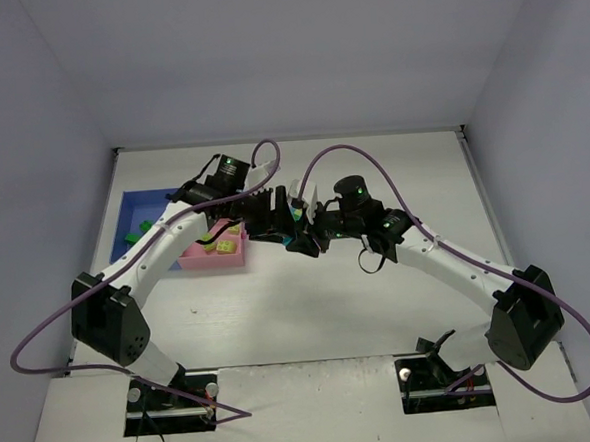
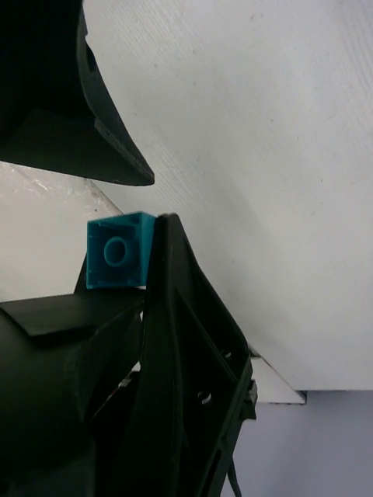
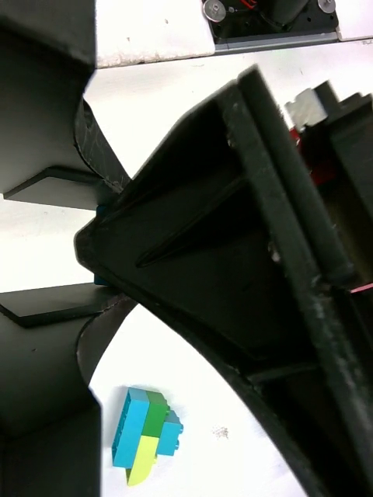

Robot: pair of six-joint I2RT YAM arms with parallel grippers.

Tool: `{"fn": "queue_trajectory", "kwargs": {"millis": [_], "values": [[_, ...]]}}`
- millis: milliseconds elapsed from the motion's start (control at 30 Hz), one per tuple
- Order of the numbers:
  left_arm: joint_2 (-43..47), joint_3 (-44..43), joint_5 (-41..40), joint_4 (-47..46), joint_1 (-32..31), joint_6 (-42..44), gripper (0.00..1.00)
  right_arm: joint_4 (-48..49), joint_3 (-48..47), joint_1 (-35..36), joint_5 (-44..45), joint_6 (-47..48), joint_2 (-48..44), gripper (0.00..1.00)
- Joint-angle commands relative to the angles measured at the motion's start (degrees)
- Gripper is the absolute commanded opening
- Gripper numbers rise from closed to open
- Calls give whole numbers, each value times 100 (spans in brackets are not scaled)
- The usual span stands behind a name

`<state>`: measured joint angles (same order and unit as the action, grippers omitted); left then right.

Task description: Sort the legos into containers by color

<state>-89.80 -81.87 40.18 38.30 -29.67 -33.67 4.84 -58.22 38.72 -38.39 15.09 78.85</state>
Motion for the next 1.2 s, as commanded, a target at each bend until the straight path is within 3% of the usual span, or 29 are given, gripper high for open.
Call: {"fn": "queue_trajectory", "kwargs": {"millis": [0,67,133,267,367,400,600,667,733,900,1000,1133,1167], "values": [[59,-93,200,-139,-144,-17,47,280,-234,48,-37,29,-230,8],[50,-75,200,-209,-153,-52,32,272,-225,48,-19,11,-238,9],[85,-75,165,-271,-153,-69,11,272,-208,57,7,2,-247,9],[129,-110,77,-315,-144,-8,3,289,-94,48,191,-76,-291,16],[59,-189,-54,-131,-57,176,3,263,-50,4,332,-269,-335,40],[33,-224,-107,-61,-13,229,3,263,11,-22,445,-322,-379,53],[-310,-751,-730,475,785,686,3,237,249,-391,1069,-735,-809,62],[-512,-1119,-1072,616,1050,809,3,236,363,-488,1316,-788,-976,75],[-730,-1392,-1441,687,1393,871,3,228,451,-506,1570,-902,-1082,80],[-1372,-2349,-3126,872,1754,1091,4,219,513,-532,1870,-1219,-933,84],[-1838,-2763,-3665,898,1921,1178,10,210,452,-541,1958,-1439,-705,82],[-2549,-3229,-3966,907,2105,1284,23,219,320,-550,2046,-1465,-310,85],[-2865,-3474,-4140,907,2201,1345,32,228,198,-550,2177,-1448,-83,87]]}}
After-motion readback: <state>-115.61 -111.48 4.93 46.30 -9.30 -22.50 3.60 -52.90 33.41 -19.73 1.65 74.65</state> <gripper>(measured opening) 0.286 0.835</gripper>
